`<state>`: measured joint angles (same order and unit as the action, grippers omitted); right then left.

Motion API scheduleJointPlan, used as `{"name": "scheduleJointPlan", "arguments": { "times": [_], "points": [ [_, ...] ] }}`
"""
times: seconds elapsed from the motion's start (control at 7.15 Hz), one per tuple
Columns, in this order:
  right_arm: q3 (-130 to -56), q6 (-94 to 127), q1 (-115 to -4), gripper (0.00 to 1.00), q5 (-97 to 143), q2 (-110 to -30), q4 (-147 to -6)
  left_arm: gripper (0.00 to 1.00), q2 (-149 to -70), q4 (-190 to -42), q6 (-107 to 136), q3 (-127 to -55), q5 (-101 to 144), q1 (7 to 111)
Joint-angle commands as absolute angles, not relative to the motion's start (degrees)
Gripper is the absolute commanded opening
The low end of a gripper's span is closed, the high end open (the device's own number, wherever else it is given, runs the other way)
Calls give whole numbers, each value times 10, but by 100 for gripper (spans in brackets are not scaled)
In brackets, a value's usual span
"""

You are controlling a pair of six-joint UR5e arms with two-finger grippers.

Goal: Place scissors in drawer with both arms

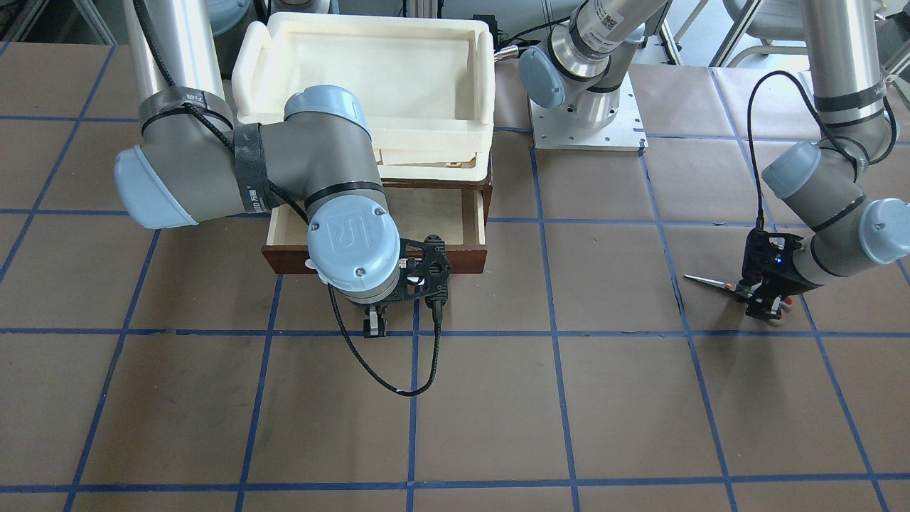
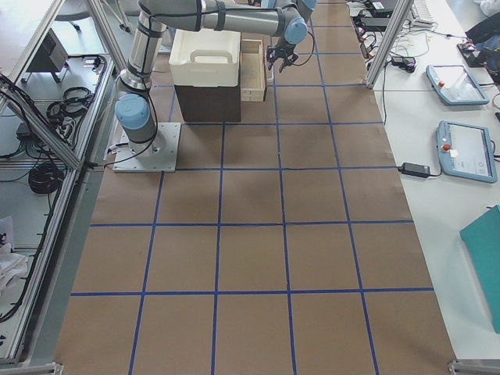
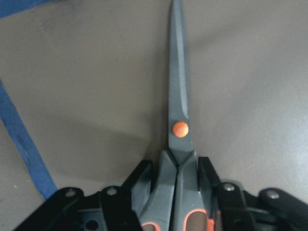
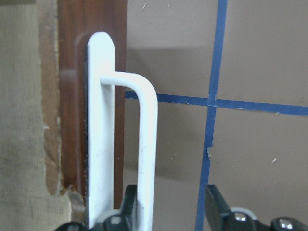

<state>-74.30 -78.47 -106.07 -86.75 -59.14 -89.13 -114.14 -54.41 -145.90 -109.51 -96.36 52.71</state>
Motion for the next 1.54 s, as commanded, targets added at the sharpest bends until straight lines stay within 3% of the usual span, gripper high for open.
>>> {"name": "scheduleJointPlan", "arguments": {
  "times": [0.0, 0.7, 0.98, 1.26, 1.4],
  "points": [
    [-709, -789, -1050, 55, -868, -574, -892, 26, -1130, -544, -1460, -1094, -964, 531],
    [-661, -799, -1047, 55, -868, -529, -922, 0, -1059, -591, -1448, -1062, -925, 552],
    [-660, -799, -1047, 55, -867, -524, -945, 0, -1030, -697, -1374, -1006, -915, 597],
    [-662, -794, -1047, 57, -868, -525, -947, 0, -1007, -717, -1330, -995, -901, 623],
    [-663, -779, -1046, 100, -866, -530, -947, 0, -995, -733, -1301, -991, -881, 634]
  ]
}}
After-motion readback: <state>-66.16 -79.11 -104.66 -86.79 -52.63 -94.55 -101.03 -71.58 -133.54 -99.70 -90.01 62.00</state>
